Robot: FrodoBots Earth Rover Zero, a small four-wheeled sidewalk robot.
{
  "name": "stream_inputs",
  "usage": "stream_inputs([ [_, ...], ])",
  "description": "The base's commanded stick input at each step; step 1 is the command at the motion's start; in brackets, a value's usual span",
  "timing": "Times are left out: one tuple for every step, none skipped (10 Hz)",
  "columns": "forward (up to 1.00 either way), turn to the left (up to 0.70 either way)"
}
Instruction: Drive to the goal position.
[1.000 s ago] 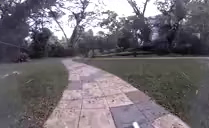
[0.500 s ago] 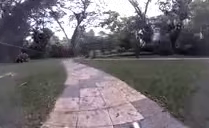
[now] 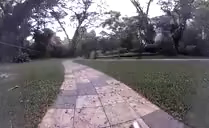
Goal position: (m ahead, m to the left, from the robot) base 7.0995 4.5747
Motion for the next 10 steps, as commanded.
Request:
stream_inputs([
  [0.7, 0.15],
  [0.7, 0.15],
  [0.7, 0.15],
  [0.7, 0.15],
  [0.7, 0.15],
  [0.7, 0.15],
  [0.7, 0.15],
  [0.7, 0.15],
  [0.7, 0.15],
  [0.7, 0.03],
])
